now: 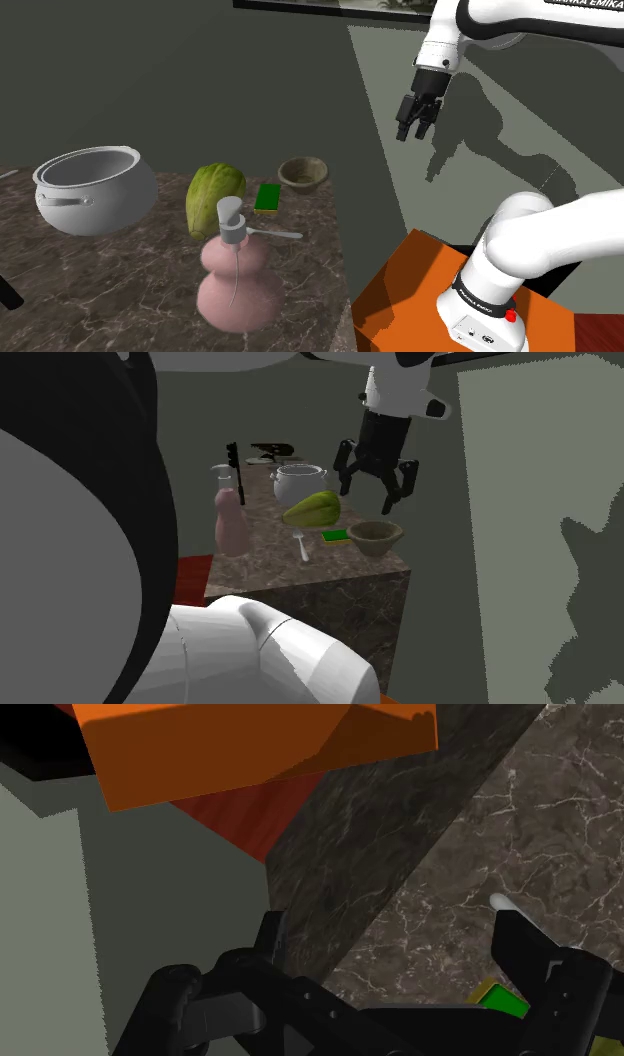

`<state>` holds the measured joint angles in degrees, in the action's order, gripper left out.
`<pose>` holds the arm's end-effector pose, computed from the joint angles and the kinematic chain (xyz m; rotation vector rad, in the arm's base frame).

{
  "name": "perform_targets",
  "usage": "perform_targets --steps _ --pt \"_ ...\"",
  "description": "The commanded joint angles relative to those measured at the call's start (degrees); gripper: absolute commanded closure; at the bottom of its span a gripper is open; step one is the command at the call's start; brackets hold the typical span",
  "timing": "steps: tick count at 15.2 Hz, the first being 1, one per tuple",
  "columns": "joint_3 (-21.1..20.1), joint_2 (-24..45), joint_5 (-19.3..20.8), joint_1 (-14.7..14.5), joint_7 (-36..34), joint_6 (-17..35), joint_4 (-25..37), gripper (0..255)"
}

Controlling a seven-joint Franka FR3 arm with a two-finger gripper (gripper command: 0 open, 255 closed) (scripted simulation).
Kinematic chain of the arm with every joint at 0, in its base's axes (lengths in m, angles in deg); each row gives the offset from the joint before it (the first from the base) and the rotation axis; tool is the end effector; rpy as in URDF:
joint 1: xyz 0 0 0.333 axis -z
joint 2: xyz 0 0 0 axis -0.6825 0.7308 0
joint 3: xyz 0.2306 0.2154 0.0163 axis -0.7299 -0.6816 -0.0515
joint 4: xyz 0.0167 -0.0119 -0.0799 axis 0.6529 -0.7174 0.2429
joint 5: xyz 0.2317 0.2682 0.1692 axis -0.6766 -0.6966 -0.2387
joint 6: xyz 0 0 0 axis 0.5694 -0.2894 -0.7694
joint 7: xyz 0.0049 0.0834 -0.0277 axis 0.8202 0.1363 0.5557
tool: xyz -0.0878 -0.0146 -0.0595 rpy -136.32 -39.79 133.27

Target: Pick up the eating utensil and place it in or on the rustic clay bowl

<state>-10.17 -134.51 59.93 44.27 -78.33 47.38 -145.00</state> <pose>0.2877 -0.0195 0.6073 -2.9609 0.2362 0.0172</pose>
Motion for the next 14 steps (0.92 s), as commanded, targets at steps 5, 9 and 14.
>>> perform_targets --steps 5,9,14 --pt "-3.3 7.2 -0.2 -2.5 0.8 4.7 1.4 0" --pt "-6.6 14.8 0.2 -4.7 1.3 8.9 3.7 0" --pt "-10.7 24.6 1.6 -6.9 1.4 13.3 7.6 0"
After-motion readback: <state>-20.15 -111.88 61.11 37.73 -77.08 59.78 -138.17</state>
